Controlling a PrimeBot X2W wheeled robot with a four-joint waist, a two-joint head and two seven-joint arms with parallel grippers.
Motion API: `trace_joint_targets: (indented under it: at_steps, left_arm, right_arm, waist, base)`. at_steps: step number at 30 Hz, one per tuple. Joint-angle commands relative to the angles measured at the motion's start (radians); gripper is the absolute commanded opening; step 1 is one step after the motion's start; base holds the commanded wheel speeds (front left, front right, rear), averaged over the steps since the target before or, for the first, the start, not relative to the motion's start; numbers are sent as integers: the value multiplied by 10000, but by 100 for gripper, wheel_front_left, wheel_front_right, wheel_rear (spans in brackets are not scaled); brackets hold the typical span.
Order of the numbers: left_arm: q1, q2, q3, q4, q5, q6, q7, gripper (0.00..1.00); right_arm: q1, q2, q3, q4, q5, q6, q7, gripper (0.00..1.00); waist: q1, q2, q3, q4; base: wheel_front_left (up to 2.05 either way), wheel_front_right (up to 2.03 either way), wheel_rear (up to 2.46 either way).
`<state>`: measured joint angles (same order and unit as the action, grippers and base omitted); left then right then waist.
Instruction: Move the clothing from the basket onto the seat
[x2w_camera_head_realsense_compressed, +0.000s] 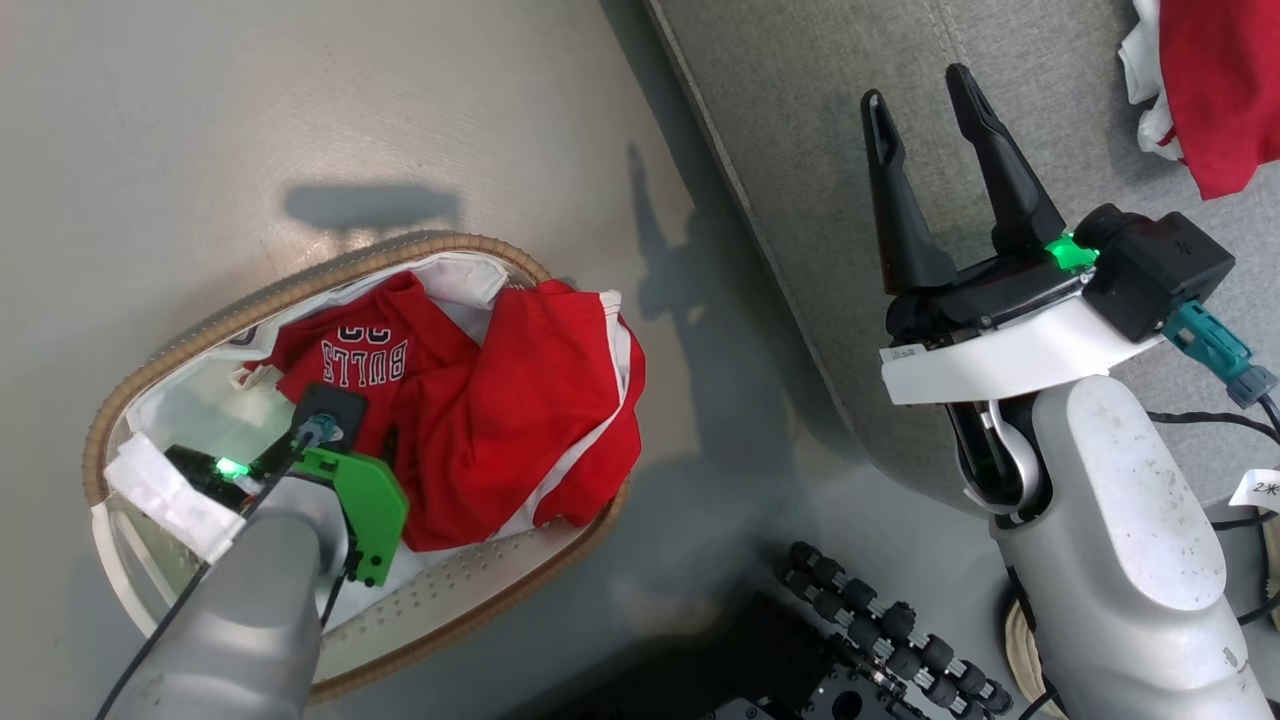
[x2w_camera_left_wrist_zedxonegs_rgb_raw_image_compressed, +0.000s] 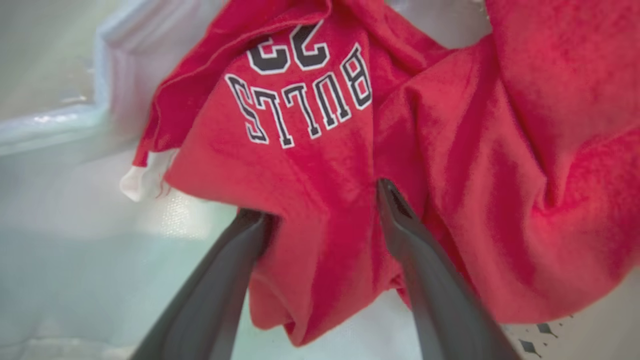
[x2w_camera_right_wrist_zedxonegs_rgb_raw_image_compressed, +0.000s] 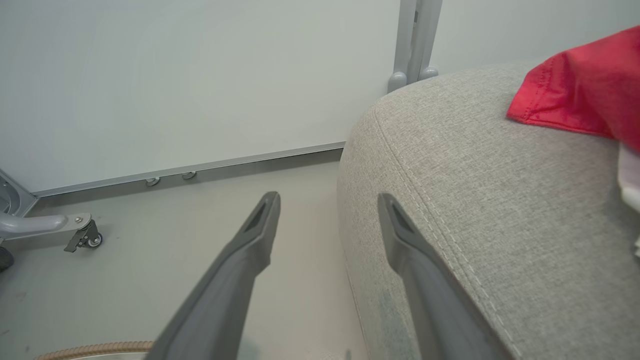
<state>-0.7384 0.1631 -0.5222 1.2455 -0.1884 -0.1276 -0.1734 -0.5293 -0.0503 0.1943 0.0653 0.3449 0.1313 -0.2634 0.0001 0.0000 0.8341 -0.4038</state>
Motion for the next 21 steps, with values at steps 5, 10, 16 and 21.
trace_joint_targets:
  at_steps: [5, 10, 16, 21]
  left_arm:
    - [-2, -127, -722, -261, -577, -45, -3, 100]
    - [159, 44, -1370, -439, -1107, -48, 53, 0]
    - [476, 24, -1938, -648, -1892, -50, -202, 0]
    - [857, -174, -2292, -868, -2443, -50, -495, 0]
  right_arm:
    - [-171, -14, 47, -44, 130, -10, -20, 100]
    - [-140, -16, 92, 54, 165, -10, -20, 100]
    - [64, -14, -83, 283, -32, -10, -20, 100]
    - [261, -19, -227, 519, -295, -10, -20, 100]
  waist:
    - [-1, 0, 51, -30]
    - [-1, 0, -160, -75]
    - [-1, 0, -1009, 98]
    - [-1, 0, -1937, 439]
  base:
    - [0, 0, 0]
    - [0, 0, 0]
    - [0, 0, 0]
    - [0, 0, 0]
